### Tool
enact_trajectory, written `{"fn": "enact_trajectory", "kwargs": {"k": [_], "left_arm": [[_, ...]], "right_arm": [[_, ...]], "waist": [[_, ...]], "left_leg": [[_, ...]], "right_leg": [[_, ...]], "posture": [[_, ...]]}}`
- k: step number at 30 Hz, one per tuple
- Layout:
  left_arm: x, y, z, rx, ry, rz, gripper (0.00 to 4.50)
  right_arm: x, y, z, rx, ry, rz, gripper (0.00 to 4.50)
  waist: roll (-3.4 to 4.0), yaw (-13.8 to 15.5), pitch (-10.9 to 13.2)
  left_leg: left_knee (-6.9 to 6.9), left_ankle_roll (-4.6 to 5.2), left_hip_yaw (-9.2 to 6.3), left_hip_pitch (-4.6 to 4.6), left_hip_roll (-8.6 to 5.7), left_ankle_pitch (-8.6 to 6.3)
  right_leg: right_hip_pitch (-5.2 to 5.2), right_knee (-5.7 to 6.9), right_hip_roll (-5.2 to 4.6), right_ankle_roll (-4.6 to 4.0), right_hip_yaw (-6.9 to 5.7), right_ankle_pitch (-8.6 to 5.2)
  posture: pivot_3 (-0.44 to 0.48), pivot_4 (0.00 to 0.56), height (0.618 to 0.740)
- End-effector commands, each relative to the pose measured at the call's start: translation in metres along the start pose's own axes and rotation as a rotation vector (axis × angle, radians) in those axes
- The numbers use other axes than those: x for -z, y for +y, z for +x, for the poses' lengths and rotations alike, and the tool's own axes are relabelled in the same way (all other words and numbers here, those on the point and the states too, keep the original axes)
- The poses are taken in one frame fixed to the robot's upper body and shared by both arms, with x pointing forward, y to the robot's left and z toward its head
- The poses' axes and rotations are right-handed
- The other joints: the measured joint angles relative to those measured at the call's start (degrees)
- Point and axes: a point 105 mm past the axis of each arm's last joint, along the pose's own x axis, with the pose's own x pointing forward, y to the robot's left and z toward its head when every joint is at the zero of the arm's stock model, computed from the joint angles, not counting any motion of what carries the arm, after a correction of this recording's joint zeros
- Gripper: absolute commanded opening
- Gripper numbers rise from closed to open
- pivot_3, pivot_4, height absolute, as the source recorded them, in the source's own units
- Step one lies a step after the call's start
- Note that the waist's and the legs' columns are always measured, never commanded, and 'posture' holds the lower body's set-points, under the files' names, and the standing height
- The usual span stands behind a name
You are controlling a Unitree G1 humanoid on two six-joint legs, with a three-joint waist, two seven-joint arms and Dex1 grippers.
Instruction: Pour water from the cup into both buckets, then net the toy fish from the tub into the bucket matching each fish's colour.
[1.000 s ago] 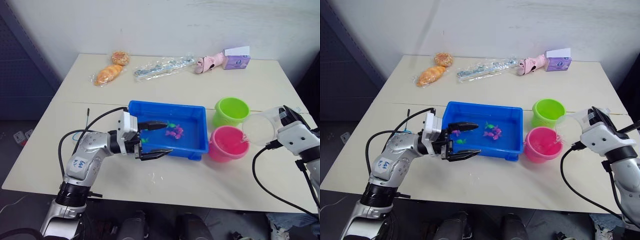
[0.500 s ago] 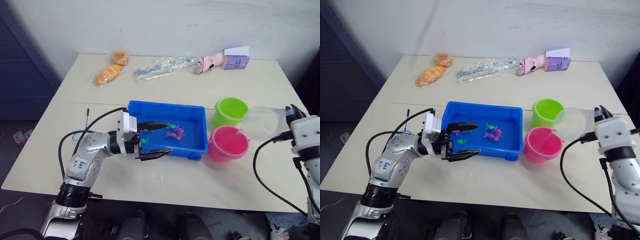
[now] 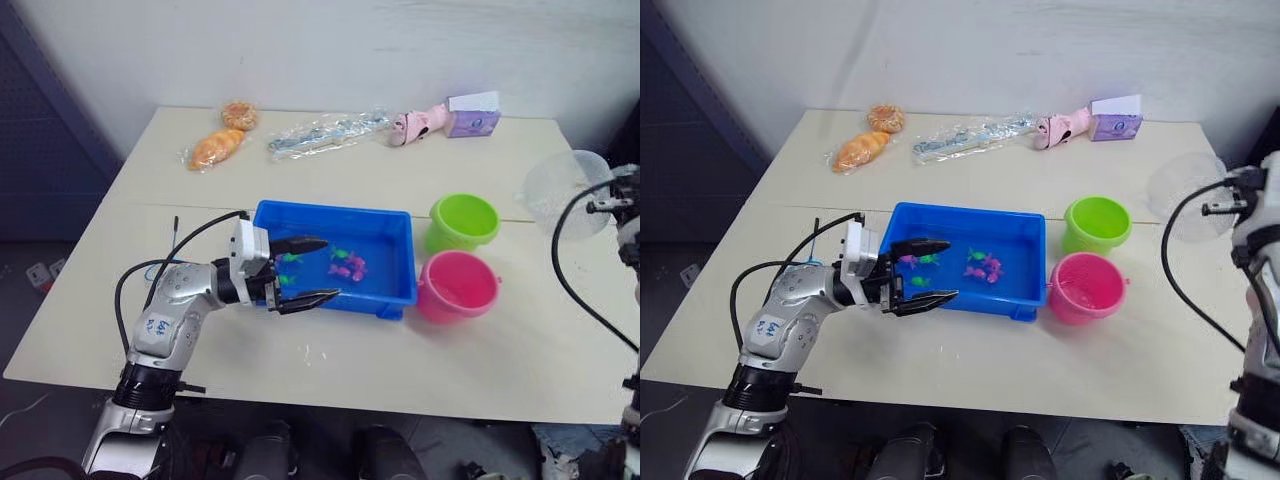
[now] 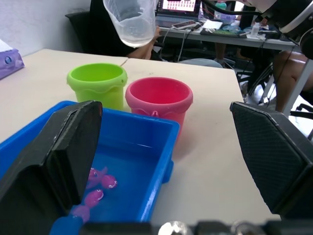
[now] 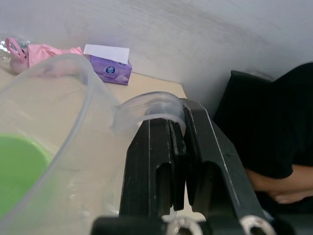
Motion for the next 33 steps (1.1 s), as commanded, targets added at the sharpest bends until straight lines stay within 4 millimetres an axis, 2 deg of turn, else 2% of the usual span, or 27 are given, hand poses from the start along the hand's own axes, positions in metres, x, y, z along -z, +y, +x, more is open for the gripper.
{"fn": "enact_trajectory", "kwargs": {"k": [1,7,19,33], "left_arm": [[-0.012,0.008,0.000,-0.047,-0.043,0.021,4.50],[-0.014,0.010,0.001,-0.070,-0.046,0.020,4.50],[-0.012,0.008,0.003,-0.076,-0.042,0.026,4.50],[-0.012,0.006,0.004,-0.063,-0.042,0.056,4.50]], "right_arm": [[-0.011,0.008,0.012,-0.045,-0.035,-0.151,0.06],[-0.010,0.033,0.023,-0.115,-0.059,-0.305,0.06],[-0.020,0.042,0.027,-0.069,-0.209,-0.682,0.06],[-0.017,0.049,0.028,-0.052,-0.316,-0.785,0.06]], "waist": [[-0.01,0.0,0.0],[-0.02,0.1,0.0],[-0.03,0.1,0.0],[-0.03,0.0,0.0]], "left_leg": [[0.00,-0.01,-0.04,-0.01,0.01,0.00],[0.04,-0.02,-0.05,-0.10,0.01,0.02],[0.06,-0.07,-0.12,-0.13,0.01,0.05],[0.06,-0.16,-0.13,-0.12,0.02,0.11]], "right_leg": [[0.00,0.00,0.01,0.00,-0.03,0.00],[-0.03,0.00,0.01,0.00,-0.11,0.00],[-0.02,-0.03,0.01,0.01,-0.19,0.00],[-0.03,-0.01,0.03,0.00,-0.20,0.00]], "posture": [[0.000,0.150,0.740],[0.000,0.150,0.740],[0.000,0.150,0.740],[0.000,0.150,0.740]]}}
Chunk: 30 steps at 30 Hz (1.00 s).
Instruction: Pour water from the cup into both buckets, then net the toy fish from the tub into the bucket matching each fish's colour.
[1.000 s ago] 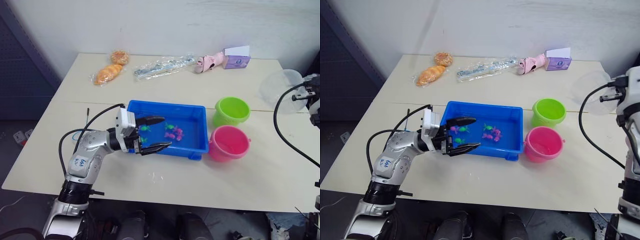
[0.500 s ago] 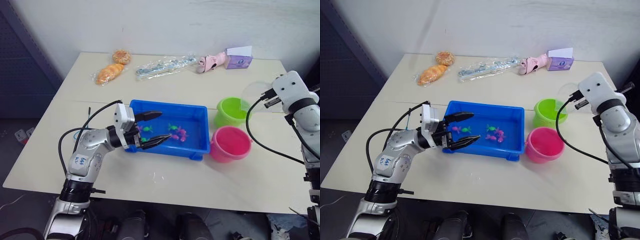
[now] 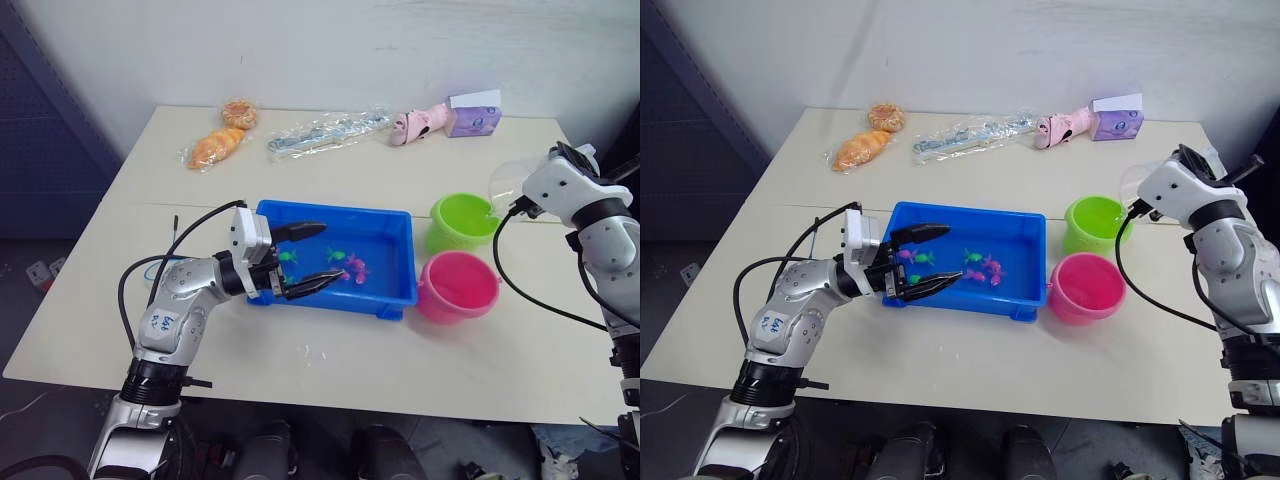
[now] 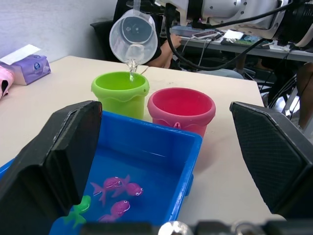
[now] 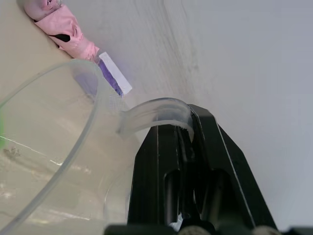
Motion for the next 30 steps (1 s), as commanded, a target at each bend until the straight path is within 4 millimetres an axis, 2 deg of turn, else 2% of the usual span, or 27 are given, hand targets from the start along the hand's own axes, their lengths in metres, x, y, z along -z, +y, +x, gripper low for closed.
{"fn": "enact_trajectory", "kwargs": {"k": [1,13,19,21,25,28,30], "left_arm": [[-0.006,-0.003,0.001,0.010,-0.018,0.042,4.50],[-0.006,-0.002,0.000,-0.006,-0.020,0.048,4.50],[-0.006,-0.003,-0.001,-0.009,-0.020,0.053,4.50],[-0.006,-0.003,-0.001,-0.008,-0.021,0.053,4.50],[-0.006,-0.004,-0.002,-0.009,-0.018,0.053,4.50],[-0.006,-0.004,-0.003,-0.012,-0.017,0.052,4.50],[-0.006,-0.004,-0.004,-0.012,-0.017,0.049,4.50]], "right_arm": [[-0.006,-0.016,0.003,0.061,-0.041,-0.041,0.06],[-0.018,-0.007,0.011,0.062,-0.143,-0.179,0.06],[-0.013,-0.006,0.010,0.078,-0.132,-0.132,0.06],[-0.005,-0.014,0.008,0.119,-0.082,-0.003,0.06],[0.019,-0.030,-0.002,0.213,0.048,0.391,0.06],[0.041,-0.043,-0.019,0.318,0.161,0.662,0.06],[0.057,-0.043,-0.037,0.382,0.242,0.952,0.06]], "waist": [[0.00,0.0,0.0],[0.00,0.0,0.0],[0.00,0.0,0.0],[0.00,0.0,0.0],[-0.03,0.1,0.0],[-0.03,0.2,0.0],[-0.02,0.3,0.0]], "left_leg": [[0.00,0.00,0.00,0.00,0.00,0.00],[0.01,-0.01,-0.01,0.00,0.00,0.01],[0.01,-0.02,-0.02,0.00,0.00,0.01],[0.00,-0.02,-0.02,0.00,0.00,0.01],[0.06,-0.01,-0.06,0.01,0.02,0.01],[0.02,0.00,-0.12,-0.02,0.02,0.01],[0.04,0.01,-0.19,-0.07,0.02,0.01]], "right_leg": [[0.00,0.00,0.00,0.00,0.00,0.00],[0.00,0.00,0.00,0.00,0.00,0.00],[0.01,0.00,0.00,0.00,-0.01,0.00],[0.01,0.00,0.00,0.00,-0.01,0.00],[0.04,0.01,0.01,0.00,-0.05,0.00],[0.10,0.13,0.02,0.00,-0.10,0.00],[0.11,0.15,0.01,0.00,-0.15,0.01]], "posture": [[0.000,0.150,0.740],[0.000,0.150,0.740],[0.000,0.150,0.740],[0.000,0.150,0.740],[0.000,0.150,0.740],[0.000,0.150,0.740],[0.000,0.150,0.740]]}}
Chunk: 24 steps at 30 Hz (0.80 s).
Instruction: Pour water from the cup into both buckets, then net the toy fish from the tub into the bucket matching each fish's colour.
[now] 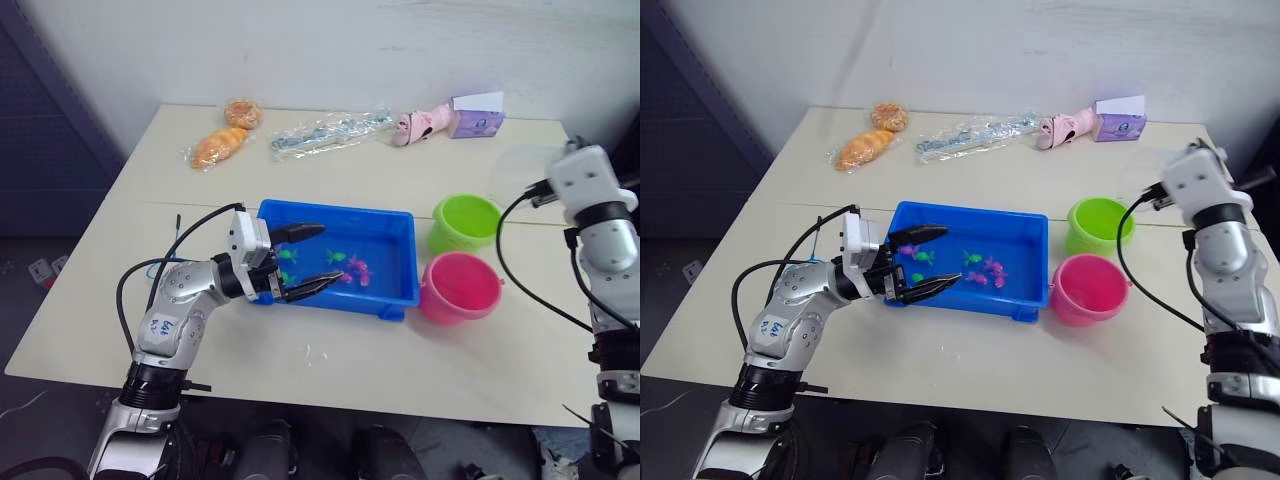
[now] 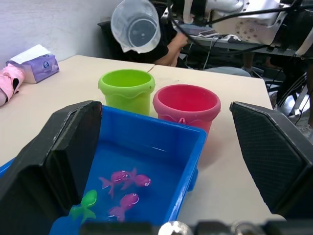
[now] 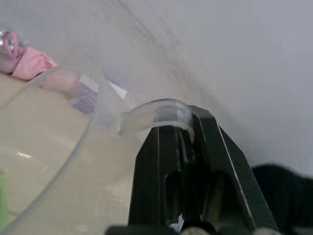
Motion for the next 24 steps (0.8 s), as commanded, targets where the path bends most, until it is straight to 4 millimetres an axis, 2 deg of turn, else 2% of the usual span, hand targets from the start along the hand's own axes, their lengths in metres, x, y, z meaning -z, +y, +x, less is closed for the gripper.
{"fn": "enact_trajectory", "kwargs": {"k": [1,4,7,9,11,19,24], "left_arm": [[-0.009,-0.002,-0.001,0.007,-0.024,0.034,4.50],[-0.010,-0.003,-0.002,0.015,-0.024,0.030,4.50],[-0.011,-0.002,-0.001,0.027,-0.025,0.029,4.50],[-0.012,-0.002,0.000,0.035,-0.025,0.028,4.50],[-0.013,-0.002,0.000,0.041,-0.025,0.028,4.50],[-0.016,-0.005,0.002,0.068,-0.039,0.019,4.50],[-0.017,-0.005,0.002,0.078,-0.039,0.016,4.50]], "right_arm": [[0.002,-0.035,-0.018,0.128,0.083,0.413,0.06],[0.018,-0.044,-0.037,0.201,0.167,0.588,0.06],[0.046,-0.054,-0.062,0.343,0.277,0.706,0.06],[0.068,-0.046,-0.079,0.413,0.356,0.810,0.06],[0.080,-0.036,-0.089,0.433,0.403,0.855,0.06],[0.112,-0.007,-0.112,0.415,0.467,0.888,0.06],[0.120,0.006,-0.114,0.377,0.482,0.921,0.06]], "waist": [[0.00,0.0,0.0],[0.01,0.0,0.0],[0.01,0.0,0.0],[0.02,-0.1,0.0],[0.05,-0.3,0.0],[0.13,-0.6,0.0],[0.14,-0.6,0.0]], "left_leg": [[-0.01,0.01,-0.03,-0.01,0.00,0.00],[-0.02,0.01,-0.10,0.00,0.01,0.00],[-0.05,0.01,-0.08,0.00,0.01,0.00],[-0.06,0.01,-0.06,0.00,0.00,0.00],[-0.09,-0.01,-0.06,0.02,0.01,0.01],[-0.14,-0.01,0.14,0.07,0.00,0.02],[-0.15,0.00,0.16,0.07,0.00,0.02]], "right_leg": [[0.02,0.00,0.00,0.00,-0.01,0.00],[0.04,-0.02,0.01,0.00,-0.06,0.00],[0.04,-0.01,0.01,0.00,-0.05,0.00],[0.02,0.00,0.01,0.00,-0.02,0.00],[0.01,-0.01,0.02,0.00,-0.01,0.00],[-0.15,0.00,0.02,-0.01,0.21,0.00],[-0.15,0.00,0.02,-0.01,0.23,0.00]], "posture": [[0.000,0.150,0.740],[0.000,0.150,0.740],[0.000,0.150,0.740],[0.000,0.150,0.740],[0.000,0.150,0.740],[0.000,0.150,0.740],[0.000,0.150,0.740]]}}
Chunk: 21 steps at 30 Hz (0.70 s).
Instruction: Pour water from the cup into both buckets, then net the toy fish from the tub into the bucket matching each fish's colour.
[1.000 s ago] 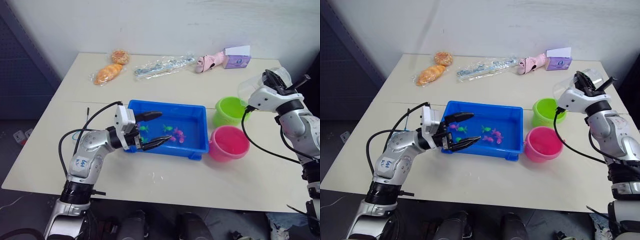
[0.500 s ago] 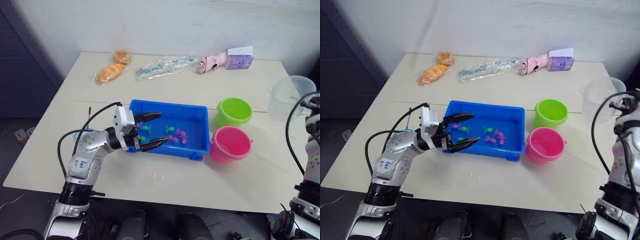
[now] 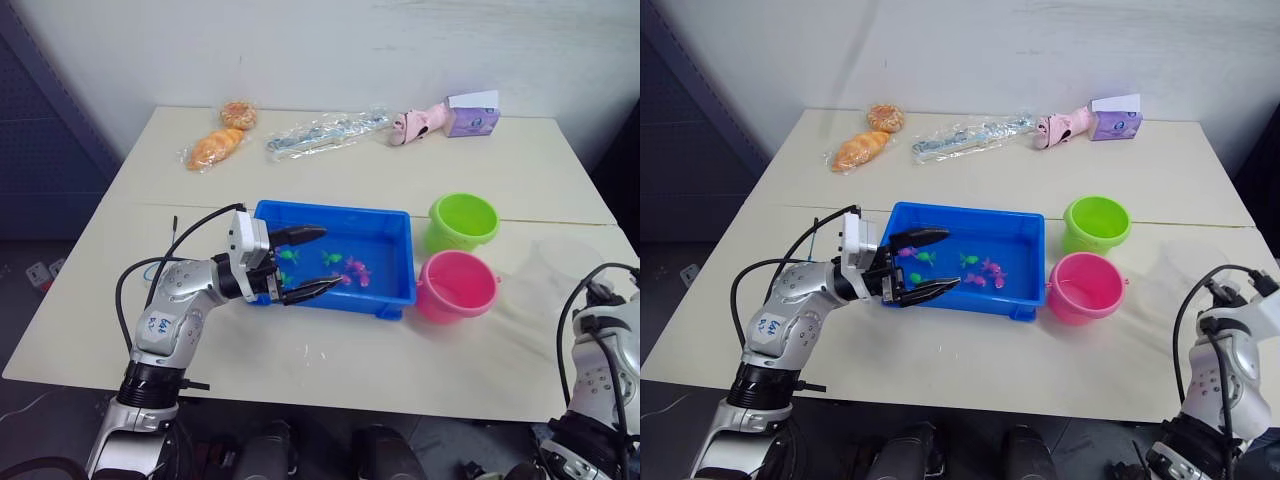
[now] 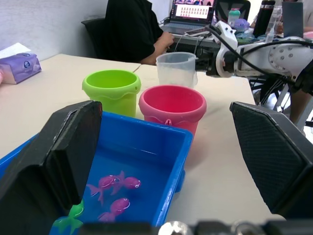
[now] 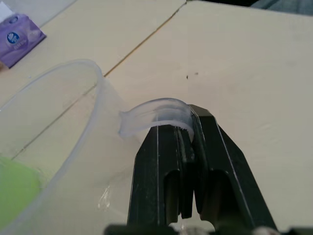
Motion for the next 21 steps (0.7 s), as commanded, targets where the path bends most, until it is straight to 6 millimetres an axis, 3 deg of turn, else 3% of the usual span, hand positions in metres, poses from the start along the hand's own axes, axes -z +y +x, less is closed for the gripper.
{"fn": "enact_trajectory", "kwargs": {"k": [1,4,8,11,14,17,21], "left_arm": [[-0.015,-0.002,0.003,0.026,-0.039,0.044,4.50],[-0.016,-0.001,0.002,0.027,-0.035,0.050,4.50],[-0.014,0.000,-0.006,0.023,-0.009,0.043,4.50],[-0.009,0.003,-0.017,0.007,0.024,0.019,4.50],[-0.004,0.004,-0.031,0.003,0.068,0.009,4.50],[-0.001,0.006,-0.047,-0.010,0.109,0.003,4.50],[-0.011,0.020,-0.077,-0.123,0.142,0.020,4.50]], "right_arm": [[-0.005,0.005,-0.001,-0.047,-0.032,0.000,0.06],[-0.002,-0.003,-0.007,-0.061,-0.018,-0.048,1.02],[-0.008,-0.022,-0.028,-0.042,-0.018,-0.092,2.80],[-0.011,-0.038,-0.057,-0.026,-0.001,-0.130,4.31],[-0.015,-0.048,-0.087,-0.037,0.026,-0.142,4.42],[-0.025,-0.037,-0.112,-0.170,0.040,-0.210,4.42],[-0.051,0.031,-0.153,-0.681,-0.046,-0.377,4.42]], "waist": [[0.00,-0.2,0.0],[0.00,-0.2,0.0],[0.02,0.3,0.0],[0.02,0.4,0.0],[0.02,0.3,0.0],[0.03,-0.1,0.0],[0.10,-1.2,0.1]], "left_leg": [[0.00,0.00,0.00,0.01,0.00,0.00],[0.00,0.00,-0.01,0.03,0.01,0.00],[-0.09,0.01,-0.02,0.00,0.00,-0.01],[-0.10,0.03,-0.03,0.00,0.00,-0.02],[-0.15,0.02,-0.06,0.02,0.03,-0.05],[-0.23,0.07,0.00,0.03,0.03,-0.14],[-0.33,0.34,0.05,0.11,0.04,-0.29]], "right_leg": [[0.00,-0.01,0.00,0.00,0.01,0.00],[0.00,-0.02,0.01,0.00,0.01,0.00],[-0.01,-0.02,0.00,0.00,0.00,0.00],[0.00,-0.05,-0.01,0.00,0.01,0.00],[0.00,-0.16,-0.01,-0.01,0.02,-0.01],[-0.04,-0.20,-0.02,-0.02,0.12,-0.01],[-0.06,-0.27,-0.01,-0.02,0.24,-0.02]], "posture": [[0.000,0.150,0.740],[0.000,0.150,0.740],[0.000,0.150,0.740],[0.000,0.150,0.740],[0.000,0.150,0.740],[0.000,0.150,0.740],[0.000,0.150,0.740]]}}
